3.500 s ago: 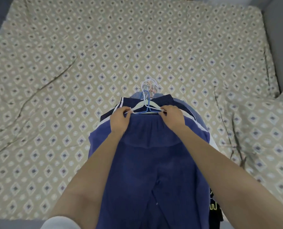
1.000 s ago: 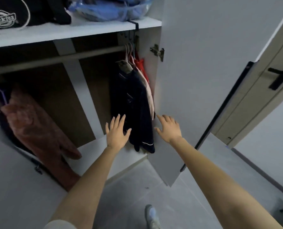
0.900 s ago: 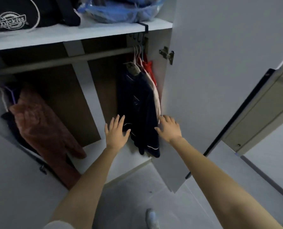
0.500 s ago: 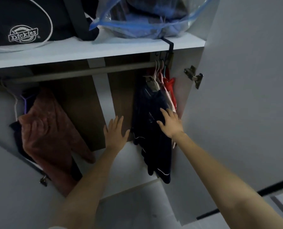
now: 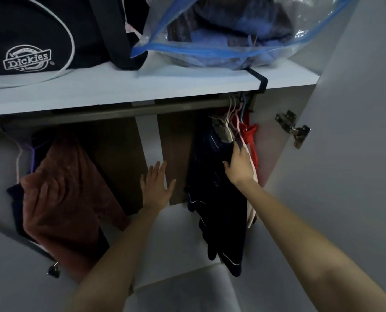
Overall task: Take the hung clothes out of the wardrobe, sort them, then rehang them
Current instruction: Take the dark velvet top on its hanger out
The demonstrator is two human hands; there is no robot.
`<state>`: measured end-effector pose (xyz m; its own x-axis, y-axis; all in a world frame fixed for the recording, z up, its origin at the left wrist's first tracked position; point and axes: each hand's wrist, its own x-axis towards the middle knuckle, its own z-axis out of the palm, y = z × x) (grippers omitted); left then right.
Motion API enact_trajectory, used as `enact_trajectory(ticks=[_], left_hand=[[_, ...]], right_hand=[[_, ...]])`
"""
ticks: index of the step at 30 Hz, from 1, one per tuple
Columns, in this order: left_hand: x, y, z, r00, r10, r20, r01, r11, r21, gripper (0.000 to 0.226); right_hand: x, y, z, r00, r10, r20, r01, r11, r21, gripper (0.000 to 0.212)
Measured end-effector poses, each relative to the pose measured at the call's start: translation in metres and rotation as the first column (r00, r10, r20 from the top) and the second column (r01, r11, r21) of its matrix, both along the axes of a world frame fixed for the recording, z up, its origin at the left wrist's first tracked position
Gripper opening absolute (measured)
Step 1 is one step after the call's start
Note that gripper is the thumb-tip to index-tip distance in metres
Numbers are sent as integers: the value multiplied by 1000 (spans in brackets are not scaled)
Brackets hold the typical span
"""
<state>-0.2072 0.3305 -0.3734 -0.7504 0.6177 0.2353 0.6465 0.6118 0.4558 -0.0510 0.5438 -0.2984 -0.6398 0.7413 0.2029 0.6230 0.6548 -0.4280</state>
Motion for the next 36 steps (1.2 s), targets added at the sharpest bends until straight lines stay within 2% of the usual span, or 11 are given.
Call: enact_trajectory(ticks=[6, 12, 17, 20, 31, 36], left_hand=[[-26, 12, -4, 994, -94, 46, 92, 995, 41, 67], [-53, 15, -4, 982, -188, 19, 185, 975, 125, 64], [-76, 20, 2, 972, -236, 9, 232, 960, 155, 62], [-81, 23, 5, 967, -254, 9, 249, 954, 165, 61], [-73, 50, 7, 912, -410, -2, 404, 897, 181, 63], [-60, 70, 8, 867, -498, 3, 485, 848, 214, 63]], right_hand=[[-26, 16, 8, 994, -105, -31, 102, 991, -85, 39], [-38, 17, 6, 973, -228, -38, 222, 968, -116, 32], [-42, 8, 12, 912, -318, -259, 263, 938, -224, 28], [-45, 5, 22, 879, -354, -320, 282, 926, -251, 26], [-3, -22, 34, 902, -325, -284, 301, 945, -125, 18], [37, -42, 28, 906, -338, -254, 326, 941, -88, 21]])
